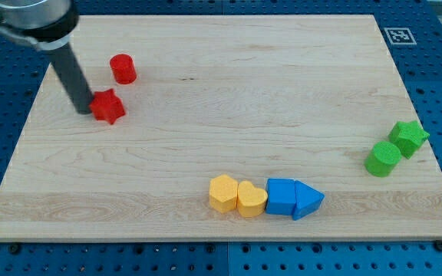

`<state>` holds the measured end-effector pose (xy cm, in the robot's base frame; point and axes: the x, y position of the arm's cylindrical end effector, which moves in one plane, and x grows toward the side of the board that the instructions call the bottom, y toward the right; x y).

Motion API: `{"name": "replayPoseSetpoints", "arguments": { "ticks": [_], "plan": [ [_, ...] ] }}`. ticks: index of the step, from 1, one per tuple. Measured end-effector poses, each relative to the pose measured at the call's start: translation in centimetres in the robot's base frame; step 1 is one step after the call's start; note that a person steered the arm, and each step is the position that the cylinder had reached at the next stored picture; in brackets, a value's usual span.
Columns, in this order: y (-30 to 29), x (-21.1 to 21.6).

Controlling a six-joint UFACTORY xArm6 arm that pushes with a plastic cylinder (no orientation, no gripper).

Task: Push the red circle closer to the red star

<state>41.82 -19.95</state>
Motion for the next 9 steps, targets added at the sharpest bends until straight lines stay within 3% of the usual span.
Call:
{"name": "replayPoseSetpoints", "arguments": {
  "ticks": [1,3,5,6,7,9],
  "plan": [
    [3.5,-1.7],
    [3.4,-2.3],
    [-5.1,-4.4],
    [-7.7,-8.2],
    [-7.6,-10.8],
    [-1.1,-10.5]
  ]
}}
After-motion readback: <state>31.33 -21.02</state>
